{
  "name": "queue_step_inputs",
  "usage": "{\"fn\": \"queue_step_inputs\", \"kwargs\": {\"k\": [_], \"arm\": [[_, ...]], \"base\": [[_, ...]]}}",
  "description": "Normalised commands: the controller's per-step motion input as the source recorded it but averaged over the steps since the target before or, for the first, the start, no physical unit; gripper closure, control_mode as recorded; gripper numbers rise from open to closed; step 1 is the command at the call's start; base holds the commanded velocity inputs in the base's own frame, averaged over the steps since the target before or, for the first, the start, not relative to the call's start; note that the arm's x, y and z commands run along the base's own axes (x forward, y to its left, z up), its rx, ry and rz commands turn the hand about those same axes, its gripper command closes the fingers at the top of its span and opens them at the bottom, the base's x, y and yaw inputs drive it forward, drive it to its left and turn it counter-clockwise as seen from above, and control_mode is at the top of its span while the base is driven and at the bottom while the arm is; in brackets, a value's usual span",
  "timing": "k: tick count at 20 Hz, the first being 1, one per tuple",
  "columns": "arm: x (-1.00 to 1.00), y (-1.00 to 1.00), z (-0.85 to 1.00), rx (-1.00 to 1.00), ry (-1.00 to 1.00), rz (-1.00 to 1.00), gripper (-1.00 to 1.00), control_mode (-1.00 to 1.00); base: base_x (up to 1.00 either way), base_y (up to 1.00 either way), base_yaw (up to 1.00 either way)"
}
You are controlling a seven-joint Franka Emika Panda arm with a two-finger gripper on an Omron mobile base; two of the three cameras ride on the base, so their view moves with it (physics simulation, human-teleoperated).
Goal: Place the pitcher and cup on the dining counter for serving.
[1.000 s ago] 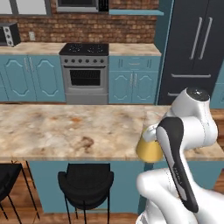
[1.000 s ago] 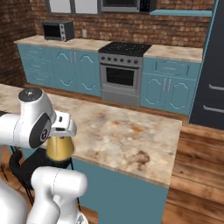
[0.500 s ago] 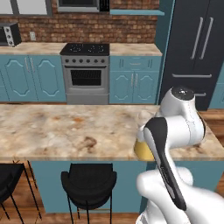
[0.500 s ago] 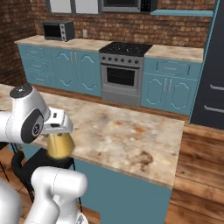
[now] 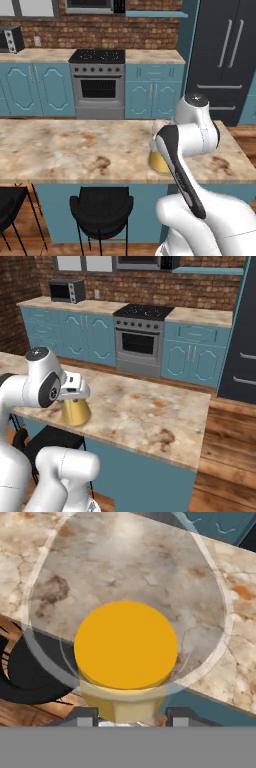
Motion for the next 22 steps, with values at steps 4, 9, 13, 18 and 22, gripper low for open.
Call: {"fn": "queue_step_inputs", "kwargs": {"k": [4,9,13,18,22], "arm": [[0.72,0.0,-0.1,0.0,0.0,0.0,1.0,-1.0],[0.75,0.0,-0.34,0.0,0.0,0.0,1.0,-1.0],[0.69,0.0,-0.5,0.0,0.0,0.0,1.0,-1.0],[0.63,0.0,-0.49,0.0,0.0,0.0,1.0,-1.0],[0.53,0.0,-0.5,0.0,0.0,0.0,1.0,-1.0]], "base": [[0.0,0.0,0.0],[0.0,0.0,0.0],[0.0,0.0,0.0],[0.0,0.0,0.0],[0.0,0.0,0.0]]}}
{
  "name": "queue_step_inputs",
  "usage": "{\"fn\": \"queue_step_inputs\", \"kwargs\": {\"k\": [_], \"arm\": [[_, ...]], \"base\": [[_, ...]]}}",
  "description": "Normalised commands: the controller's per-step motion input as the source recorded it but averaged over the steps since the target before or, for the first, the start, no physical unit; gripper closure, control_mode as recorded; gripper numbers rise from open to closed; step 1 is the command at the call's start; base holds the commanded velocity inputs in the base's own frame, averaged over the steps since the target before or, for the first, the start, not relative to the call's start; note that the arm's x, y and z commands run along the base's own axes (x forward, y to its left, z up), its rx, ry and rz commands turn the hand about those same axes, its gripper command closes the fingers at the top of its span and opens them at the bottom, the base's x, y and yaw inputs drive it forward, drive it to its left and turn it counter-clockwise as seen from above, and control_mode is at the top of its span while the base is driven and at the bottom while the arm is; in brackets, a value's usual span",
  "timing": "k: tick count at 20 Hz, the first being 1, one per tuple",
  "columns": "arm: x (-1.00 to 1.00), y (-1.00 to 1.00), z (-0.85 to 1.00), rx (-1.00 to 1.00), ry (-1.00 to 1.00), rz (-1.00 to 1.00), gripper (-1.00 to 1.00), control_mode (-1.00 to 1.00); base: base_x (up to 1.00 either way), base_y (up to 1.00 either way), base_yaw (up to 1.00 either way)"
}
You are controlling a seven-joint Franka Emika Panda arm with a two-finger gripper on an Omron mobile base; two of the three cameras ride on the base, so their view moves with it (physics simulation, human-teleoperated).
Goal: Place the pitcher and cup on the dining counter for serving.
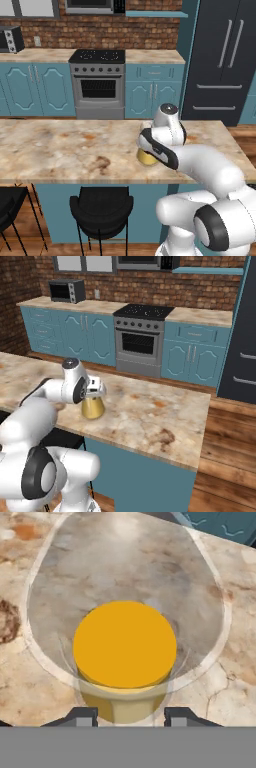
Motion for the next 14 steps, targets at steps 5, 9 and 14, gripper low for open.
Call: {"fn": "queue_step_inputs", "kwargs": {"k": [5,9,14], "arm": [[0.38,0.0,-0.53,0.0,0.0,0.0,-1.0,-1.0],[0.29,0.0,-0.45,0.0,0.0,0.0,-1.0,-1.0],[-0.07,-0.01,-0.33,0.0,-0.04,0.01,-1.0,-1.0]], "base": [[0.0,0.0,0.0],[0.0,0.0,0.0],[0.0,0.0,0.0]]}}
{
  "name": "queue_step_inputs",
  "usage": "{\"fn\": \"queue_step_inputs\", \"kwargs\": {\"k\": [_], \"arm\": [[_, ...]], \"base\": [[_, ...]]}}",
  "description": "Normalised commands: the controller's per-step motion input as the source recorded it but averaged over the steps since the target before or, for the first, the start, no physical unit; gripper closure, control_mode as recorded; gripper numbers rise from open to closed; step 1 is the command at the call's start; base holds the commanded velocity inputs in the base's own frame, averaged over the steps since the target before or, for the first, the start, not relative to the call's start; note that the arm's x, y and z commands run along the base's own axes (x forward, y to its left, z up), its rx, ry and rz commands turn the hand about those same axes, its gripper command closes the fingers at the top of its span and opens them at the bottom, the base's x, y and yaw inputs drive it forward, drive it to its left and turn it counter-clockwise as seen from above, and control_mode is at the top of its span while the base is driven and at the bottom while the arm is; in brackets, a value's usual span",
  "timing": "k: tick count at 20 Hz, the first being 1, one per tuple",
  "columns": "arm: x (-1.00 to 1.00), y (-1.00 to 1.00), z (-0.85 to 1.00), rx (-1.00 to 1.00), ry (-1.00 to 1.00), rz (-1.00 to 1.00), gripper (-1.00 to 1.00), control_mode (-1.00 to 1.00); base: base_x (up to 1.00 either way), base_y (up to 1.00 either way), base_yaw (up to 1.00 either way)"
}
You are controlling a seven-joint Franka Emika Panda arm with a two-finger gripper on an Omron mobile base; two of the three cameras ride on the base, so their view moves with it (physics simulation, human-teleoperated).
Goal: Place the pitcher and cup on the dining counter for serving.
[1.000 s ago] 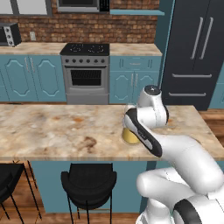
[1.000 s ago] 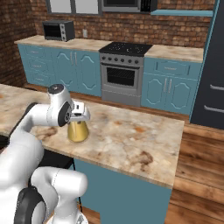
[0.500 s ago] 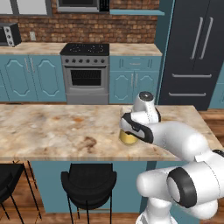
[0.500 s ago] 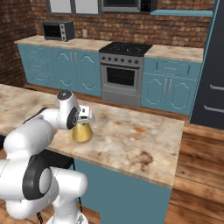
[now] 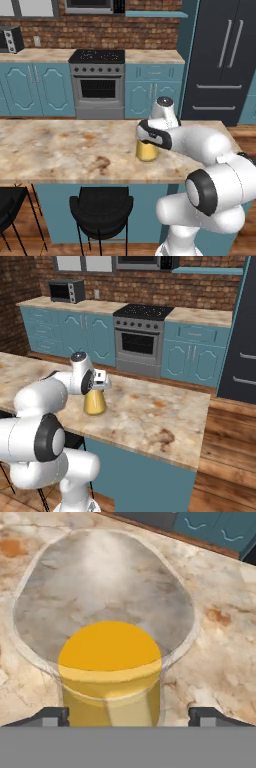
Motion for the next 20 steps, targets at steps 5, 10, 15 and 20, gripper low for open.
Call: {"fn": "queue_step_inputs", "kwargs": {"k": [5,10,15,20], "arm": [[-0.68,-0.15,-0.02,0.0,-0.12,0.01,-1.0,-1.0],[-0.87,-0.22,0.27,0.0,-0.18,0.0,-1.0,-1.0],[-0.99,-0.03,0.59,0.0,-0.15,0.04,-1.0,-1.0],[-0.92,0.0,0.55,0.0,-0.09,0.02,-1.0,-1.0]], "base": [[0.0,0.0,0.0],[0.0,0.0,0.0],[0.0,0.0,0.0],[0.0,0.0,0.0]]}}
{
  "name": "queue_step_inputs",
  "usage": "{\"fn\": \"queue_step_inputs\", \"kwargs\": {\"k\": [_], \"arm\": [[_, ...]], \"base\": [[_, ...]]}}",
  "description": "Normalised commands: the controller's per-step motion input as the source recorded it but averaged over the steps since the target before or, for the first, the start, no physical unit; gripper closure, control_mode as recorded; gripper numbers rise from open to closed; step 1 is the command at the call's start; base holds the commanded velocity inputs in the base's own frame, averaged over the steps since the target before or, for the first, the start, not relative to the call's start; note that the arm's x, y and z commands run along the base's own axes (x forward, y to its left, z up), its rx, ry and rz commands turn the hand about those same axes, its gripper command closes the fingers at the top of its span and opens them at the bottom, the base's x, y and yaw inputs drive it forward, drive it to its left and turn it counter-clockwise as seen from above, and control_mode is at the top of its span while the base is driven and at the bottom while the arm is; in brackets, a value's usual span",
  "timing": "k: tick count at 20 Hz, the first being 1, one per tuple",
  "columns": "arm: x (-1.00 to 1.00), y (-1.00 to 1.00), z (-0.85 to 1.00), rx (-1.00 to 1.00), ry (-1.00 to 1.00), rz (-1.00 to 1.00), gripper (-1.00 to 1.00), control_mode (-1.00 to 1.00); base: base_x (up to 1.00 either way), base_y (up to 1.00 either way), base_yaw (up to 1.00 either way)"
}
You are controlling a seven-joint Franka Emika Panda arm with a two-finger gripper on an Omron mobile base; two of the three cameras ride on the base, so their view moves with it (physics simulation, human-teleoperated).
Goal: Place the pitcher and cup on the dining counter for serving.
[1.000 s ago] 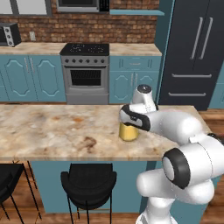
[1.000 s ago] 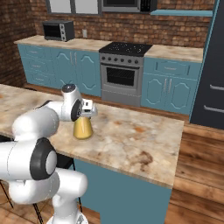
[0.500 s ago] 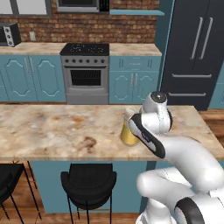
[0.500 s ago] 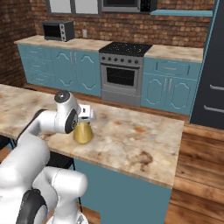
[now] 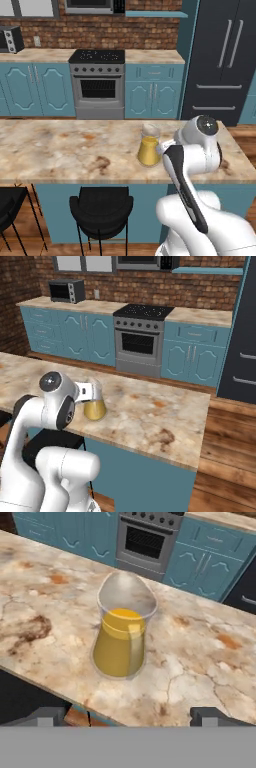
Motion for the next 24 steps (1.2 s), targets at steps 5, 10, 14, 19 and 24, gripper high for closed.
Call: {"fn": "queue_step_inputs", "kwargs": {"k": [5,10,14,19,24], "arm": [[-0.76,0.0,0.29,0.0,-0.03,0.02,-1.0,-1.0],[0.0,0.0,0.0,0.0,0.0,0.0,-1.0,1.0],[0.0,0.0,0.0,0.0,0.0,0.0,-1.0,1.0],[0.0,0.0,0.0,0.0,0.0,0.0,-1.0,1.0],[0.0,0.0,0.0,0.0,0.0,0.0,-1.0,1.0]], "base": [[0.0,0.0,0.0],[-1.0,0.4,0.27],[-1.0,0.73,0.51],[-0.48,0.86,0.81],[-0.1,0.35,0.96]]}}
